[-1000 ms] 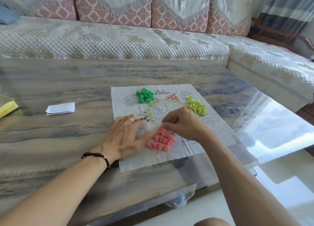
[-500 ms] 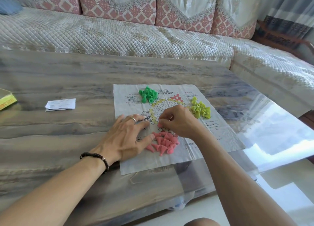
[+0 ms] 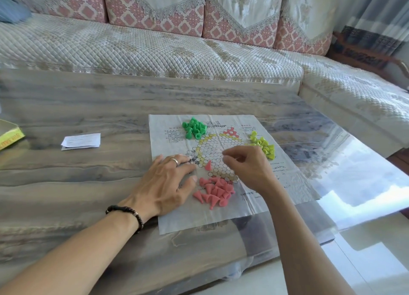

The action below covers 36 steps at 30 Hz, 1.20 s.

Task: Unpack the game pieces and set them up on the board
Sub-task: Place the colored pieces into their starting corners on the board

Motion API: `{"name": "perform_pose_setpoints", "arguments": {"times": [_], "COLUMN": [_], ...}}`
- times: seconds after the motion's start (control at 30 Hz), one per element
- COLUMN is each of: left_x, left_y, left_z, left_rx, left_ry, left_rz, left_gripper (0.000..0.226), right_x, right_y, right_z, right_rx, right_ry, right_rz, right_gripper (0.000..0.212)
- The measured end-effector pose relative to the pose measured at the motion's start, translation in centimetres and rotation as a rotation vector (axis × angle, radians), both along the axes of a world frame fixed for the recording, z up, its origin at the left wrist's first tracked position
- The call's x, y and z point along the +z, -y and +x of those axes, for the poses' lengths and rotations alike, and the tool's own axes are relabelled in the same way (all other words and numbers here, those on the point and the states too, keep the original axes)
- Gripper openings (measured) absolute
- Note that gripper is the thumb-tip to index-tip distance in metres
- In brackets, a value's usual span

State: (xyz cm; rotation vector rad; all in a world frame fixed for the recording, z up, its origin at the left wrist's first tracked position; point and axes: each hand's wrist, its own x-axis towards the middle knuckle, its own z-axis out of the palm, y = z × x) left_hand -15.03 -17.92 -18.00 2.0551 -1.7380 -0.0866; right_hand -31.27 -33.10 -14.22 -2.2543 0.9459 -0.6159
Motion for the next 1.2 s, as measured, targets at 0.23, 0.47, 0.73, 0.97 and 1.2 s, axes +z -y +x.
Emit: {"name": "perform_pose_setpoints", "arguments": {"times": [0.23,0.47,0.73,0.97,1.2], "left_x": [0.3,-0.8,-0.6,-0.8,-1.0], "left_y": [-0.7,-2.1,-2.2,-2.0,-1.9], "left_z": [-0.3,0.1,-0.2,-0.3,-0.3], "left_rx": [0.056,0.059,0.081,0.095,0.106], "left_ry": [-0.063,-0.106,-0.053,-0.010,0.004], "left_rz": [-0.042,0.002,-0.025,0.033,0.061], "left_gripper": [0.061,0.076,0.073,0.080,0.083], "right_x": [1.4,1.3,1.2,1.1,0.5], "right_y": [-2.9,-3.6,-3.3,-2.9,-0.9], "right_z": [0.1,0.7,0.6,0.9,-0.5], "right_rx": [0.162,0.139,0.141,0.142,-0.049], "right_ry": [-0.229,-0.370,-0.411,-0.388,-0.115], "right_rz": [-0.063,-0.071,-0.072,-0.127,-0.039], "right_gripper": [0.021,0.013,0.020,0.014,0.008]}}
